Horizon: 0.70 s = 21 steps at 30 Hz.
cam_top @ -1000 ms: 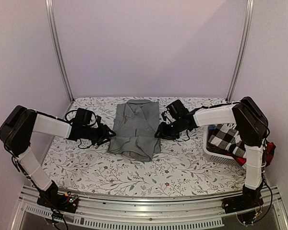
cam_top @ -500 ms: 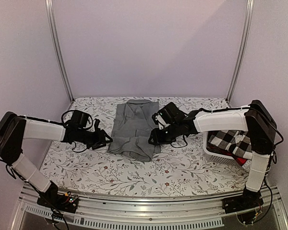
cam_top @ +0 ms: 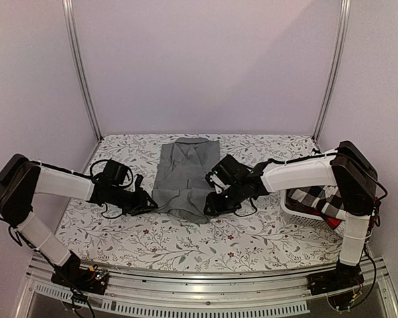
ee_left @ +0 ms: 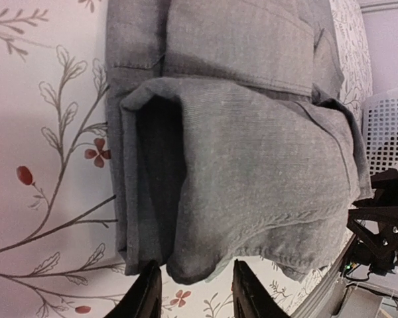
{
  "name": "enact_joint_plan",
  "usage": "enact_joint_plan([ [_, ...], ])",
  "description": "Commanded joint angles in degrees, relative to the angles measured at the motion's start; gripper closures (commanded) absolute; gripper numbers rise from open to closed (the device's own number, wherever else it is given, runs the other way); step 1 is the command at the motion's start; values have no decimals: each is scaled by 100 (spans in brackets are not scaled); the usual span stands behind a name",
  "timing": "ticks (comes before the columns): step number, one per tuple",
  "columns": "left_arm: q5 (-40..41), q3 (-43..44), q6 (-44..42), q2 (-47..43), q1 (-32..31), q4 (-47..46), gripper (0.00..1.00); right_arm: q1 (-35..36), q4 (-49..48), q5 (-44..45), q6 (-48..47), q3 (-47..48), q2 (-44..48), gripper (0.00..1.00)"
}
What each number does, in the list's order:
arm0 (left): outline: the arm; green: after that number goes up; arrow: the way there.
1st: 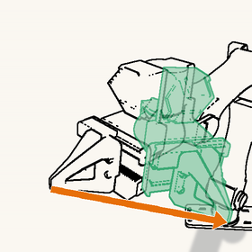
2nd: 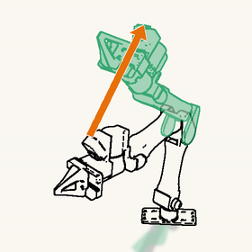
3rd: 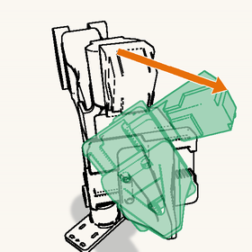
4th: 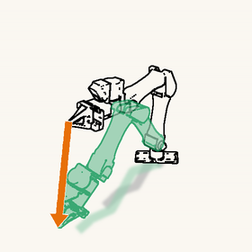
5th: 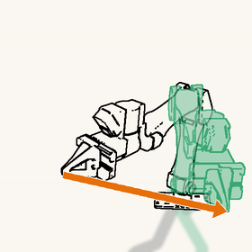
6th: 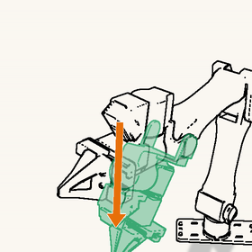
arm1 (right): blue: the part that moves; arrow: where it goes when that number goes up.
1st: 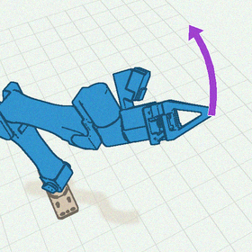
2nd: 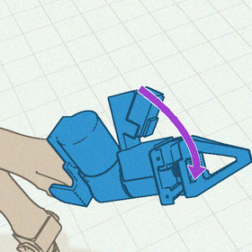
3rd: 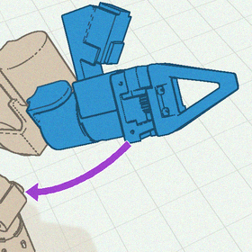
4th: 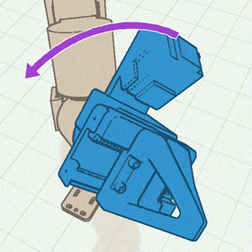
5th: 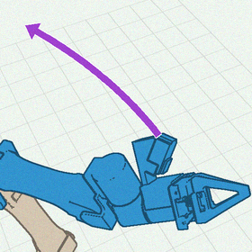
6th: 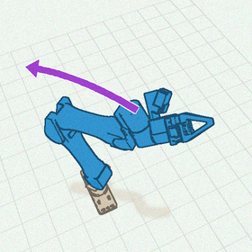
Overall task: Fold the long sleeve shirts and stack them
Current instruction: Adjust the 2/3-rectangle-folded shirt at the center of the board.
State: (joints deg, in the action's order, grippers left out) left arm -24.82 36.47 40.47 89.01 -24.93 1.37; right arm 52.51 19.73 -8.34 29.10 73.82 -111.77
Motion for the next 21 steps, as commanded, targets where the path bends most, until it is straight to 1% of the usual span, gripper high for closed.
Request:
enact_joint_plan([
  [1,26,85,-31,140,-81,-41,68,57,52,-142,91,-17,-211,59],
  [5,11,139,-30,149,-97,-42,74,71,16,-256,84,28,-301,59],
  [9,-2,171,-15,147,-97,-40,82,101,14,-371,39,140,-462,61],
  [13,-76,183,4,81,-106,-41,92,110,74,-352,34,212,-500,71],
  [18,-108,329,-12,-78,-106,144,96,97,279,-28,22,409,-266,89],
  [21,-92,510,-39,-144,-106,301,98,55,382,104,4,588,-141,95],
])
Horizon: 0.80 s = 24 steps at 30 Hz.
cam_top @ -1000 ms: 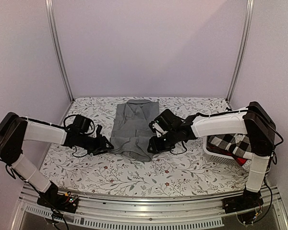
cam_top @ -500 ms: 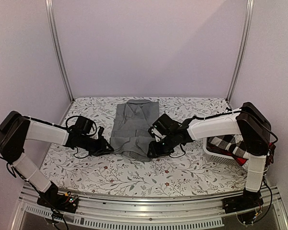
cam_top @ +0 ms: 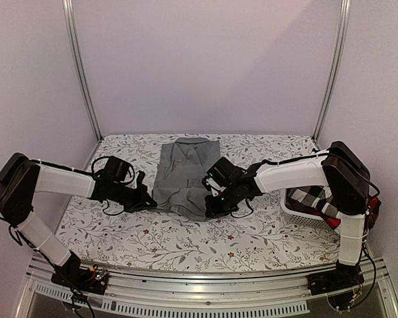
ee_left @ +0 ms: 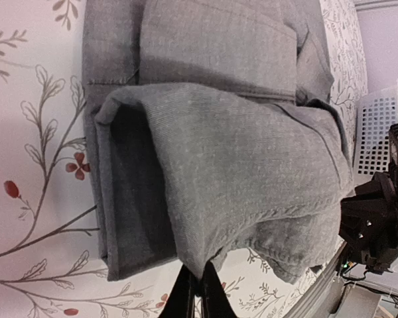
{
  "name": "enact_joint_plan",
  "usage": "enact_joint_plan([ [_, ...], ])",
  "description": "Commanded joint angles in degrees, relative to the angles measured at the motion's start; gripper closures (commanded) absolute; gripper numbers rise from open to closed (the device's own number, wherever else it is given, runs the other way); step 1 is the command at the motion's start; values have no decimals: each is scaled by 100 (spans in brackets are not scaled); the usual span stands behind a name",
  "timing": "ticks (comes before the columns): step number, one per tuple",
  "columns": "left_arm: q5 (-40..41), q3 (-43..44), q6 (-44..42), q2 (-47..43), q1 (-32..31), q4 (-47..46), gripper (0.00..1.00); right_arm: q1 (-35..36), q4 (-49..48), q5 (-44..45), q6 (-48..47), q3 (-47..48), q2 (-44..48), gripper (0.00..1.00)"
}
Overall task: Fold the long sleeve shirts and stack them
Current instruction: Adjust the 2/3-rectangle-folded shirt at the center of the board.
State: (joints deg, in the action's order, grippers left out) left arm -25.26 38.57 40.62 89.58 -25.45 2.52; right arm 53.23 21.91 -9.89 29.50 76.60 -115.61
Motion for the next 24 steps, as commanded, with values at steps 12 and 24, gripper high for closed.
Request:
enact_joint_plan([
  [12,-133,1479,-10,872,346,-22,98,-911,153,479,-210,1349,-215,96],
  [24,243,2581,33,1411,721,-136,38,-1351,342,904,-419,2298,-534,50],
])
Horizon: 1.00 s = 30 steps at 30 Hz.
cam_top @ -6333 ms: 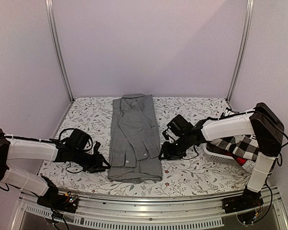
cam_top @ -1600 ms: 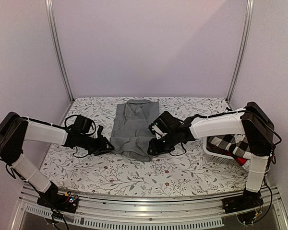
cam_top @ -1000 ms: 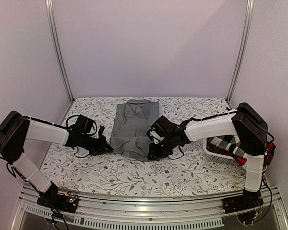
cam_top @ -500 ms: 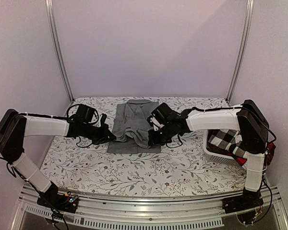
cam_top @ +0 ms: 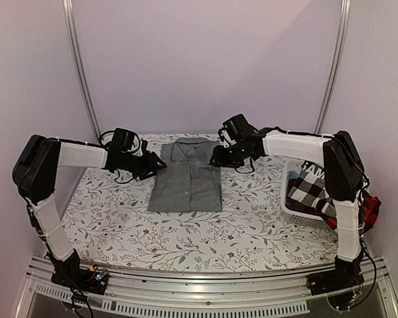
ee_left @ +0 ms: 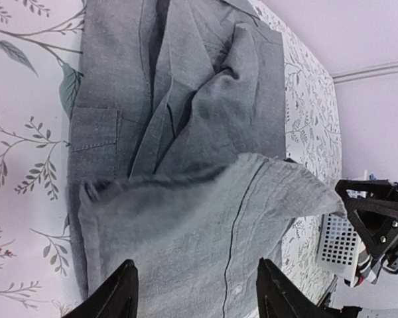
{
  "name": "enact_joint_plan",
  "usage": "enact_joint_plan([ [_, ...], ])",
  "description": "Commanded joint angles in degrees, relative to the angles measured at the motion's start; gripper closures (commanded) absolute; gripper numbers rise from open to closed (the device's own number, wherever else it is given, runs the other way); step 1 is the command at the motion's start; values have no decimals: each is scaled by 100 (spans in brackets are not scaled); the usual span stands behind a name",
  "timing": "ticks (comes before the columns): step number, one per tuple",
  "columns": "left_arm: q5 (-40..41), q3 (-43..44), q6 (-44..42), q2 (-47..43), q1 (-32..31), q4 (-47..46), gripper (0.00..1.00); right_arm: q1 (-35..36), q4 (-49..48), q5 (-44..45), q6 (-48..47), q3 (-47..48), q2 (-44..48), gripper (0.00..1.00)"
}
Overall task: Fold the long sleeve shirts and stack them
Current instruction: Adjust the 2/3-rectangle-folded shirt at the center of the board, then smooth out the 2/3-rectangle-folded shirt at the center of the board.
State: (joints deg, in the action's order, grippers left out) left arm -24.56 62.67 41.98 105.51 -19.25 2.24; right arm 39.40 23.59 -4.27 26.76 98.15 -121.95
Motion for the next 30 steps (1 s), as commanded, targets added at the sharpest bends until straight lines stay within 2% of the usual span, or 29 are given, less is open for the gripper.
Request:
enact_joint_plan([
  [1,240,160,-144,-248,127,-65,35,33,206,381,-176,121,180,48],
  [6,607,-37,-329,-683,168,116,33,124,273,732,-239,-21,464,38],
  [12,506,-320,-389,-927,53,79,52,356,307,1268,-294,-33,773,30],
  [16,380,-479,-350,-889,-39,-56,66,433,252,1145,-360,11,872,30],
  [18,314,-486,-340,-791,-102,-105,71,514,101,908,-462,24,842,33],
  [21,187,-447,-302,-611,-228,-298,75,586,52,226,-572,319,498,46],
  [24,40,-326,-271,-338,-339,-478,76,639,-9,-84,-648,677,81,58],
  [30,-115,-19,-187,260,-404,-616,79,559,1,-145,-733,1398,-833,63],
])
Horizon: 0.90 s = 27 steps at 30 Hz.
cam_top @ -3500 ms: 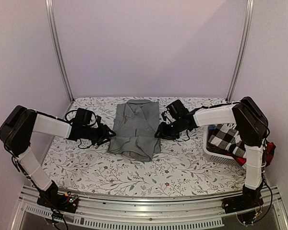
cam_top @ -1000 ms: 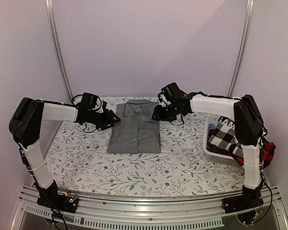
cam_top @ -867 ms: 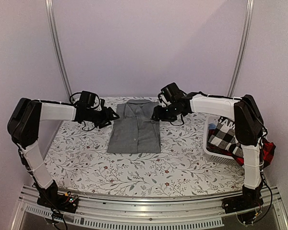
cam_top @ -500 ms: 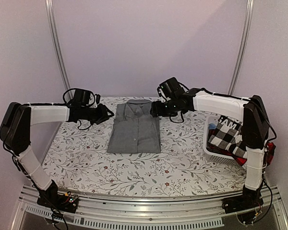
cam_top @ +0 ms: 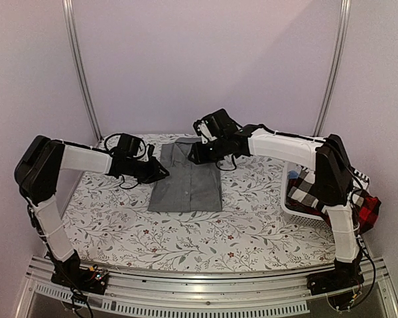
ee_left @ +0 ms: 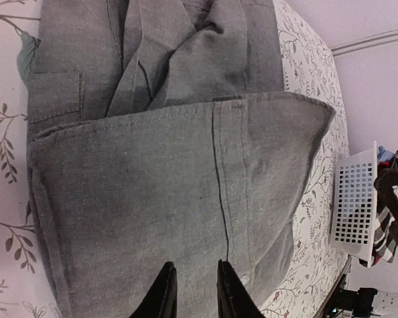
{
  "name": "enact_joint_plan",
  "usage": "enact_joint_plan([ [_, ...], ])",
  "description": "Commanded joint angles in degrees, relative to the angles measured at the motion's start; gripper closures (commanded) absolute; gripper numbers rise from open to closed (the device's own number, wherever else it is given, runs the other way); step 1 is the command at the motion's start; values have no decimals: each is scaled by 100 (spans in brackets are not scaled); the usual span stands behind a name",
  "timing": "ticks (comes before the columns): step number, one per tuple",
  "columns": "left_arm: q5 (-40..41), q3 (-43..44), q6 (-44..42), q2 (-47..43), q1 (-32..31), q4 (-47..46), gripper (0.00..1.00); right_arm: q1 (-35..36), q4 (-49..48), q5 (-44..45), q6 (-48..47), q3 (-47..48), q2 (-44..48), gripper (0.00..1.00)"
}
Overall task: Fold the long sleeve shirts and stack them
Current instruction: Smooth out the 2/3-rectangle-folded shirt at the center of the board.
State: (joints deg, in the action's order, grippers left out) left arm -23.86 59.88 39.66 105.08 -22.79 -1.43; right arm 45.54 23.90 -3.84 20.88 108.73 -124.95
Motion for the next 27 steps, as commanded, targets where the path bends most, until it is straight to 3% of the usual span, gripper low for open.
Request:
enact_joint_plan([
  [1,-200,321,50,377,-52,-248,79,-140,-32,-195,-101,370,-617,63],
  [15,-220,461,4,742,1,-149,79,-660,36,-131,346,-865,-797,65],
  [21,-202,547,-37,810,40,-95,79,-645,139,152,288,-1076,-251,60],
  [27,-163,704,-90,891,53,-15,79,-473,-43,336,258,-2020,777,53],
])
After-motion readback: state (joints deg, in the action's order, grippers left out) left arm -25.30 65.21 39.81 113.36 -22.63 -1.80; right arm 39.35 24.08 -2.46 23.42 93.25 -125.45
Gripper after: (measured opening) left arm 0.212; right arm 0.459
